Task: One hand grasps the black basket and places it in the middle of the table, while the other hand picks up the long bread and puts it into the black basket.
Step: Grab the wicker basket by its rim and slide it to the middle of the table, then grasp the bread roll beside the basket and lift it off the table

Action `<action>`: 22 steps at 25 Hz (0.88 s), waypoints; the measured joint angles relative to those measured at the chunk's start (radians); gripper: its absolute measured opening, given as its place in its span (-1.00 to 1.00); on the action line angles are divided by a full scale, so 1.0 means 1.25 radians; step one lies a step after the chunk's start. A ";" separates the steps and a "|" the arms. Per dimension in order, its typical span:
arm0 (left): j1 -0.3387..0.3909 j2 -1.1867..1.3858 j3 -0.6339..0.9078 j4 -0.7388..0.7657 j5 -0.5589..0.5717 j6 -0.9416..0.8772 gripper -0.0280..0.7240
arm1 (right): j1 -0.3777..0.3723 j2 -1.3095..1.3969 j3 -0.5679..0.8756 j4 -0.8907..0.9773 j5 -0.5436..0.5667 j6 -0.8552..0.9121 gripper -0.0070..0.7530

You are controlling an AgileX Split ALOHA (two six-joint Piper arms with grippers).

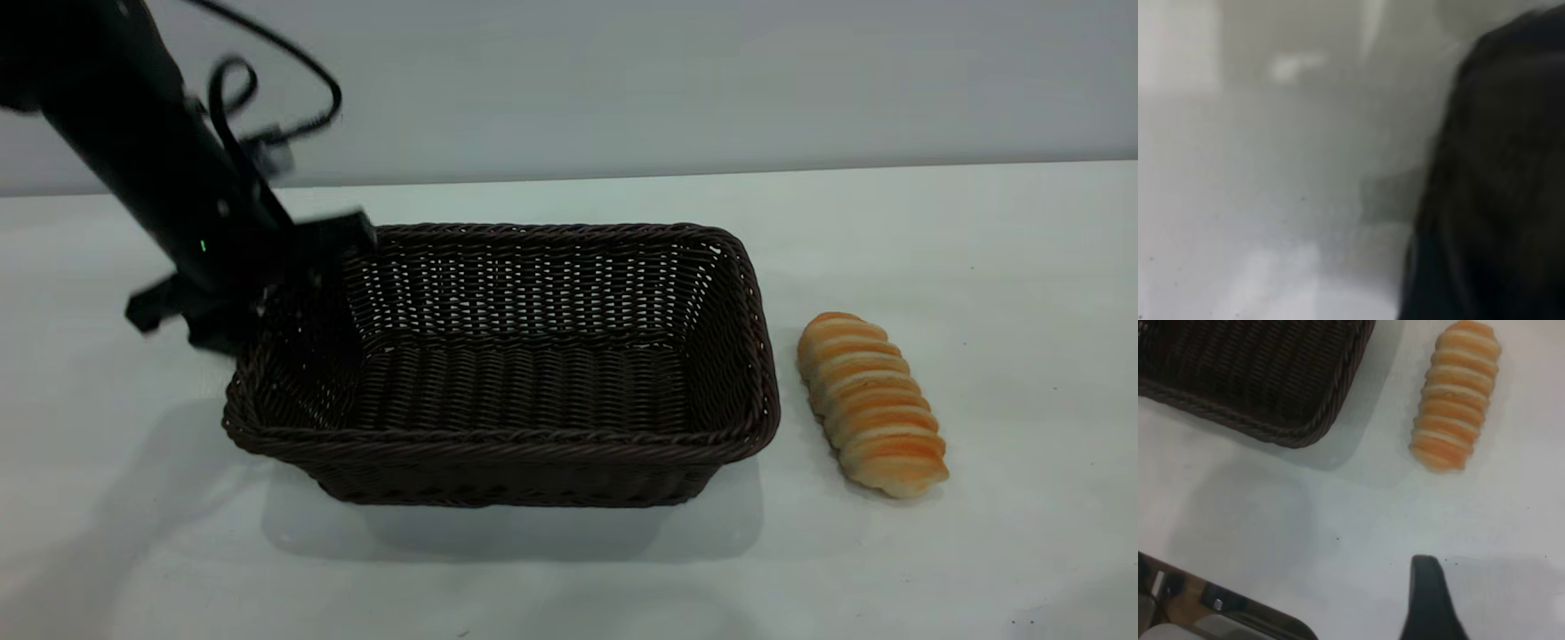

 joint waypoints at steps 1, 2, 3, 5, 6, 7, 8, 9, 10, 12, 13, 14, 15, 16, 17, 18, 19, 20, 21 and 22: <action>0.000 -0.019 0.000 0.002 0.003 0.001 0.65 | 0.000 0.000 0.000 0.000 0.000 0.000 0.31; 0.000 -0.034 0.000 0.006 0.007 0.001 0.68 | 0.000 0.000 0.000 0.000 0.000 0.000 0.31; 0.000 -0.054 0.000 0.009 0.014 0.002 0.69 | 0.000 0.000 0.000 -0.001 0.000 0.000 0.31; 0.000 -0.092 0.000 0.020 0.033 0.002 0.68 | 0.000 0.000 0.000 0.000 0.000 0.000 0.31; 0.000 -0.109 0.000 0.032 0.045 0.002 0.66 | 0.000 0.000 0.000 0.000 0.000 0.000 0.31; 0.000 -0.130 0.000 0.042 0.056 0.002 0.63 | 0.000 0.000 0.000 0.000 0.000 0.000 0.31; 0.000 -0.152 0.000 0.058 0.066 0.002 0.61 | 0.000 0.000 0.000 0.003 0.000 0.000 0.31; 0.000 -0.169 0.000 0.073 0.075 0.002 0.59 | 0.000 0.000 0.000 0.014 0.000 -0.002 0.31; 0.000 -0.189 0.000 0.089 0.086 0.002 0.57 | 0.000 0.002 0.000 0.033 0.000 -0.013 0.31; 0.000 -0.227 0.000 0.113 0.105 0.002 0.55 | 0.000 0.014 0.000 0.084 0.000 -0.053 0.31; 0.000 -0.242 0.000 0.125 0.111 0.002 0.55 | 0.000 0.022 0.000 0.117 0.000 -0.072 0.31; 0.000 -0.259 0.000 0.130 0.115 0.002 0.55 | 0.000 0.035 0.000 0.153 -0.001 -0.098 0.31; 0.000 -0.276 0.000 0.134 0.117 0.002 0.55 | 0.000 0.052 0.000 0.183 -0.003 -0.125 0.31; 0.000 -0.290 0.000 0.137 0.117 0.002 0.55 | 0.000 0.075 0.000 0.218 -0.006 -0.152 0.31; 0.000 -0.308 0.000 0.138 0.119 0.002 0.55 | 0.000 0.099 -0.001 0.249 -0.014 -0.175 0.31; 0.000 -0.325 0.000 0.139 0.121 0.002 0.55 | 0.000 0.132 -0.004 0.275 -0.024 -0.198 0.31; 0.000 -0.343 0.000 0.139 0.122 0.002 0.55 | 0.000 0.172 -0.010 0.294 -0.037 -0.219 0.31; 0.000 -0.357 0.000 0.140 0.122 0.002 0.55 | 0.000 0.207 -0.020 0.316 -0.053 -0.236 0.30; 0.000 -0.373 0.000 0.140 0.124 0.003 0.55 | 0.000 0.252 -0.033 0.337 -0.067 -0.255 0.28; 0.000 -0.387 0.000 0.140 0.125 0.006 0.55 | 0.000 0.298 -0.047 0.353 -0.083 -0.276 0.27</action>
